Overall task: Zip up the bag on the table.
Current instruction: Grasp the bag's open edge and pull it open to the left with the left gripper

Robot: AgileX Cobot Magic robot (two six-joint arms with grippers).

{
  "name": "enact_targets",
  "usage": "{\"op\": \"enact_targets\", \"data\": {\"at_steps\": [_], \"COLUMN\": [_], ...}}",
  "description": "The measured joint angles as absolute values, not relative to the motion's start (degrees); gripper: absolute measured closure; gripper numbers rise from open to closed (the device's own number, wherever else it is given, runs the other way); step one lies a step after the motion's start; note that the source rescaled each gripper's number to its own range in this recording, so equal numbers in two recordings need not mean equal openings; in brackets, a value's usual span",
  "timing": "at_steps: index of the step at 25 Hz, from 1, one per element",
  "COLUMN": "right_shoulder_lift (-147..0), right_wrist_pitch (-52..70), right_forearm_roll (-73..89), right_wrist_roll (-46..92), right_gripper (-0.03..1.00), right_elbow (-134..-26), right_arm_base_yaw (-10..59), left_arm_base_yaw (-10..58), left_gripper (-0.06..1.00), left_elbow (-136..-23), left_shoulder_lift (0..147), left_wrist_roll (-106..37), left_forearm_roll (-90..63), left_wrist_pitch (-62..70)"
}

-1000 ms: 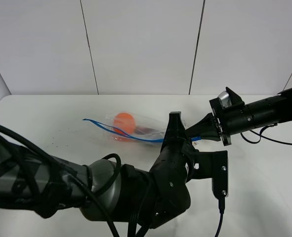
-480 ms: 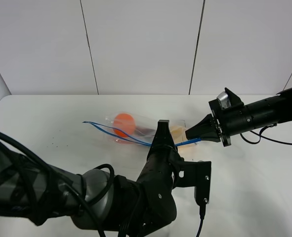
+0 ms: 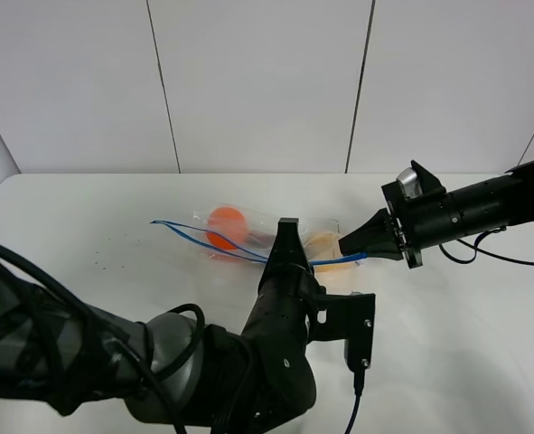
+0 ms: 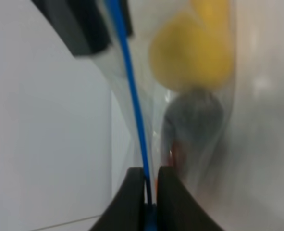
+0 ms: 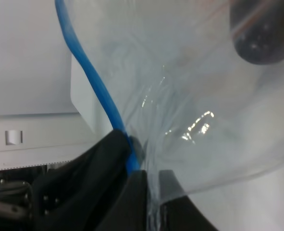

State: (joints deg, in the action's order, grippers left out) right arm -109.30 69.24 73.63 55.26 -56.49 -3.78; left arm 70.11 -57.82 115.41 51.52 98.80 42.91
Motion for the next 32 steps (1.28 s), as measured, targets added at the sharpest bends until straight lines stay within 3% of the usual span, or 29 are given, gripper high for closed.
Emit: {"op": "enact_targets", "data": {"at_steps": [32], "right_shoulder_lift": [-109.30], "right_wrist_pitch": [69.40], "right_forearm_roll": [73.48], "right_wrist_roll": [55.26], "right_gripper": [0.97], "right_elbow": [-56.49], "right_arm_base_yaw": [-3.78], "left_arm_base_yaw": [60.38], "left_gripper": [0.94], "left_elbow": [-48.86], "left_shoulder_lift": [108.62], "left_wrist_roll": [52.17], "left_forearm_roll": [98.82], "left_wrist_pitch": [43.54]}}
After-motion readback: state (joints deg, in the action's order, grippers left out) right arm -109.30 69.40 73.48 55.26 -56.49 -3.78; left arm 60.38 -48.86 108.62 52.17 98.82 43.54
